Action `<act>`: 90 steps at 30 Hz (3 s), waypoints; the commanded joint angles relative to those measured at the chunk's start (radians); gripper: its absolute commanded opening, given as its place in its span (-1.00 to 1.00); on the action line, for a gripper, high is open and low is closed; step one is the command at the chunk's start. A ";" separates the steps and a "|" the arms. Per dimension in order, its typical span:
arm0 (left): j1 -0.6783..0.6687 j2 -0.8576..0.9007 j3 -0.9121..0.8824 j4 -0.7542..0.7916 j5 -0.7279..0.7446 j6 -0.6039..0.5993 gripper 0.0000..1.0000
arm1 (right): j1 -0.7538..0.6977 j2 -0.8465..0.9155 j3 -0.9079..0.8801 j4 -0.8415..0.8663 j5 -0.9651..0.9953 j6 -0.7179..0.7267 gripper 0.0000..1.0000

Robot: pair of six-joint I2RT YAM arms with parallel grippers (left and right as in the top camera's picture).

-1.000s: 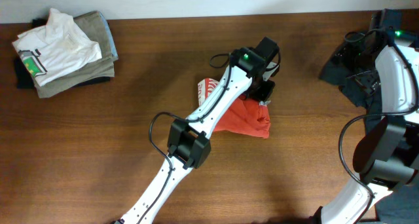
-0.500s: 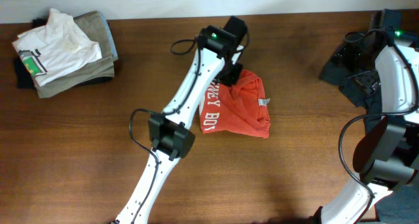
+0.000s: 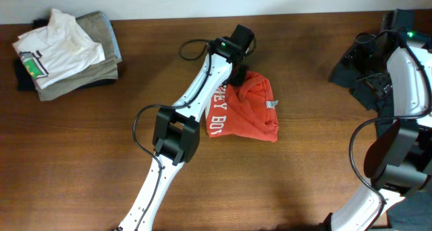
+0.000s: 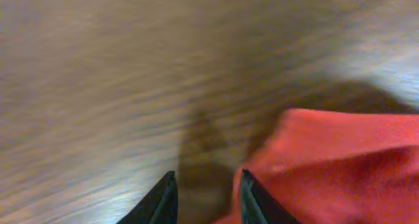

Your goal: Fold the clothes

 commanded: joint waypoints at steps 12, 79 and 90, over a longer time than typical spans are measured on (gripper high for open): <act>-0.025 -0.111 0.146 -0.322 0.270 0.017 -0.56 | -0.001 -0.003 0.007 -0.002 0.012 0.009 0.97; -0.178 -0.179 -0.431 -0.099 0.329 0.005 -0.80 | -0.001 -0.003 0.007 -0.002 0.013 0.009 0.97; -0.264 -0.182 -0.201 -0.150 0.454 0.050 -0.43 | -0.001 -0.003 0.007 -0.002 0.013 0.009 0.97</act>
